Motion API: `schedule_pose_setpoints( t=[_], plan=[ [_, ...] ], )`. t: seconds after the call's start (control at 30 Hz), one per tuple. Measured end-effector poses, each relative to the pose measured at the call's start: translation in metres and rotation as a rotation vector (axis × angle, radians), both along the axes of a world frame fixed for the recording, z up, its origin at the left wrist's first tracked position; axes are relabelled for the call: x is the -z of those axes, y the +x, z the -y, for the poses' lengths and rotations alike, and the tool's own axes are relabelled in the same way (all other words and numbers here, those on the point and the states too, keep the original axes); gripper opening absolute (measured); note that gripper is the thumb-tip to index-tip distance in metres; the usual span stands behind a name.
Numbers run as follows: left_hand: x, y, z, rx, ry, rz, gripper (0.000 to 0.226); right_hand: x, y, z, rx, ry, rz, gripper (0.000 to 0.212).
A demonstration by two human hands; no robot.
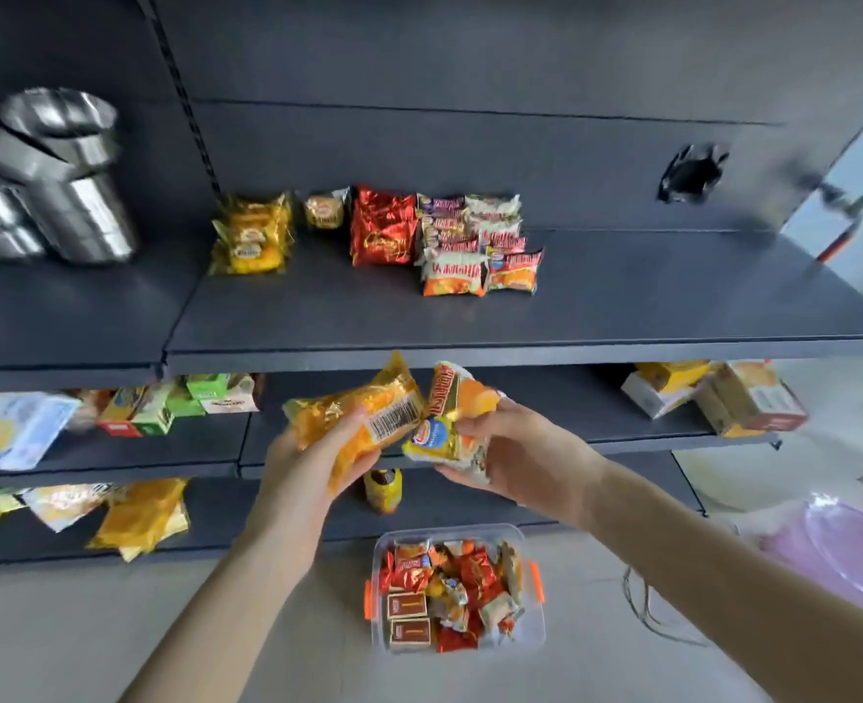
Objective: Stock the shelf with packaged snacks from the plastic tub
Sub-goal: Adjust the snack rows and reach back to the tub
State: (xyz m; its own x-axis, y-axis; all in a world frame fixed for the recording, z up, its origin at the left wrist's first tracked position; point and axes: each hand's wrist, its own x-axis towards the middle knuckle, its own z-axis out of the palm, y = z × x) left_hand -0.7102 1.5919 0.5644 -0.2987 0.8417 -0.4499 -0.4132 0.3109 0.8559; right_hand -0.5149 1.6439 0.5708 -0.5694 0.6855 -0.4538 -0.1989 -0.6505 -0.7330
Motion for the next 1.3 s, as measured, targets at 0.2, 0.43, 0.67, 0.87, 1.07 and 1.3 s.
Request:
schedule_pose_setpoints(
  t=[0.2, 0.43, 0.67, 0.87, 1.07, 1.3],
  plan=[
    [-0.018, -0.006, -0.026, 0.012, -0.046, -0.046, 0.024, 0.003, 0.002, -0.022, 0.227, -0.039, -0.075, 0.068],
    [0.013, -0.001, -0.070, 0.051, -0.179, -0.243, 0.017, 0.038, 0.039, -0.084, 0.413, -0.044, 0.012, 0.074],
    [0.036, 0.012, -0.128, -0.020, -0.173, -0.266, 0.013, 0.073, 0.039, -0.155, 0.473, 0.004, 0.130, 0.038],
    [0.045, 0.015, -0.163, -0.136, -0.162, -0.229, 0.017, 0.080, 0.024, -0.202, 0.514, 0.214, 0.146, 0.049],
    [0.052, 0.002, -0.178, -0.196, -0.212, -0.264, 0.022, 0.097, 0.008, -0.237, 0.359, 0.693, 0.486, 0.039],
    [0.056, -0.015, -0.180, -0.188, -0.223, -0.282, 0.034, 0.117, 0.003, -0.257, 0.374, 0.822, 0.651, 0.051]
  ],
)
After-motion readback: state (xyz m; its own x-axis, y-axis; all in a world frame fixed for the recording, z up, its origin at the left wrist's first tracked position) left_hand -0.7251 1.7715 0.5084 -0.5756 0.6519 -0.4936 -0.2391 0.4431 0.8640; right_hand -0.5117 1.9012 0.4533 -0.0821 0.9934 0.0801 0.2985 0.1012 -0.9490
